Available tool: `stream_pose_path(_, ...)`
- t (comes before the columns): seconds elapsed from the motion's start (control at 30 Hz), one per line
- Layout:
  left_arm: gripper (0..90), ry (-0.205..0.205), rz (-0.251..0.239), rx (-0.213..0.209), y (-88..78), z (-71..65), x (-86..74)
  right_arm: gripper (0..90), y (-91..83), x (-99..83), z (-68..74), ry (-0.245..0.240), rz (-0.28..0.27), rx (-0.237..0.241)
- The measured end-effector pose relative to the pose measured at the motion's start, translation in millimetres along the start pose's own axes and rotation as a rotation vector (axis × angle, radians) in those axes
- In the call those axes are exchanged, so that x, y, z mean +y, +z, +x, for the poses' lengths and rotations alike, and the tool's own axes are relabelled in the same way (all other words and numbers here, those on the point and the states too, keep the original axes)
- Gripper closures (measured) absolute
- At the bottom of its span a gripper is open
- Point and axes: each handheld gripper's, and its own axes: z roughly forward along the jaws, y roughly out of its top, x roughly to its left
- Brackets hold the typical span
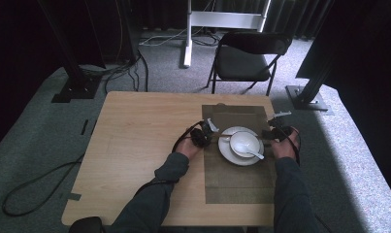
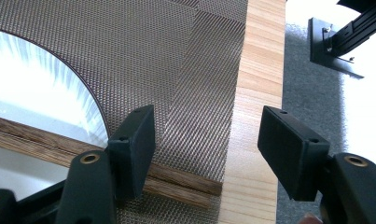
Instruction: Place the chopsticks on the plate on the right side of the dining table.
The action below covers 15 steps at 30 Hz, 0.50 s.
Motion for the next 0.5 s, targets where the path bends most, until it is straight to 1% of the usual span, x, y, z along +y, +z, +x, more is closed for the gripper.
stream_pose_path(0.1,83.4,0.010,-0.004,0.005,-1.3,-1.1,0.2,36.0,-1.2,0.4,0.6,-0.013,-0.001,-0.003)
stream_pose_path(0.5,84.7,0.021,-0.011,0.008,-2.9,-3.2,1.7,35.9,-8.5,1.2,-2.3,-0.025,-0.029,-0.008)
